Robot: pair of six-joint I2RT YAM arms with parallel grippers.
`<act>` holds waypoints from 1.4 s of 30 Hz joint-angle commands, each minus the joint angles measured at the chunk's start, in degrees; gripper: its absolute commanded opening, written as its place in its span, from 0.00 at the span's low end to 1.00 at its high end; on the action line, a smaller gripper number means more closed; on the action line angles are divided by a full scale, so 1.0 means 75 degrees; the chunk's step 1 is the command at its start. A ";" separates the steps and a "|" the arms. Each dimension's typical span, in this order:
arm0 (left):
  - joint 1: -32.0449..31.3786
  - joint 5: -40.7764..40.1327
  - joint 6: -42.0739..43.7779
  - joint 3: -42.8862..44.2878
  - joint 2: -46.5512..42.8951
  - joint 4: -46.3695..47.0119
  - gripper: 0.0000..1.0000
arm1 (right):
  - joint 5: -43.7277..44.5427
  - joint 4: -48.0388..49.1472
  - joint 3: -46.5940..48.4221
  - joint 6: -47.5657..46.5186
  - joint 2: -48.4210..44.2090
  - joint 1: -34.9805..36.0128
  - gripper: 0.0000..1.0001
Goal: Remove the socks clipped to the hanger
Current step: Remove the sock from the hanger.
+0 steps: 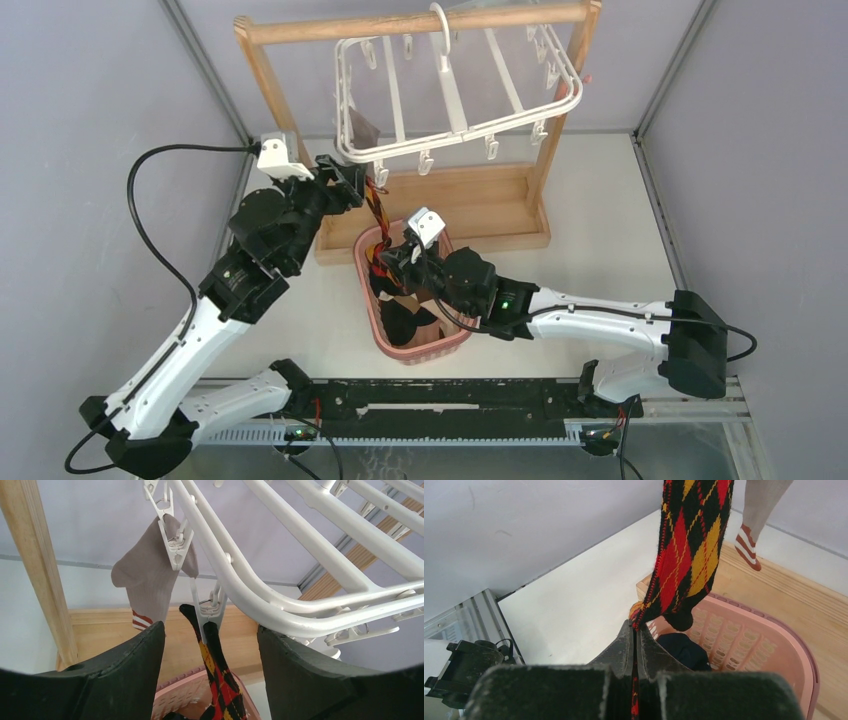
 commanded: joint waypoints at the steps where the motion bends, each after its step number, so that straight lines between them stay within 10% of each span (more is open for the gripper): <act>1: 0.0039 -0.0164 0.0274 -0.0226 -0.0080 0.0790 0.71 | 0.0039 0.0105 0.0369 -0.0008 0.0036 0.0062 0.00; 21: 0.0090 -0.0118 0.0241 -0.0378 0.0056 0.1172 0.53 | -0.0005 0.0003 0.0363 0.0022 0.0070 0.0064 0.00; 30: 0.0156 0.0020 0.0227 -0.0289 0.0092 0.1057 0.27 | -0.0043 -0.0046 0.0369 0.0055 0.0065 0.0063 0.00; 42: 0.0207 0.0024 0.0255 -0.0207 0.0090 0.0908 0.32 | -0.0092 -0.0047 0.0368 0.0044 0.0072 0.0071 0.00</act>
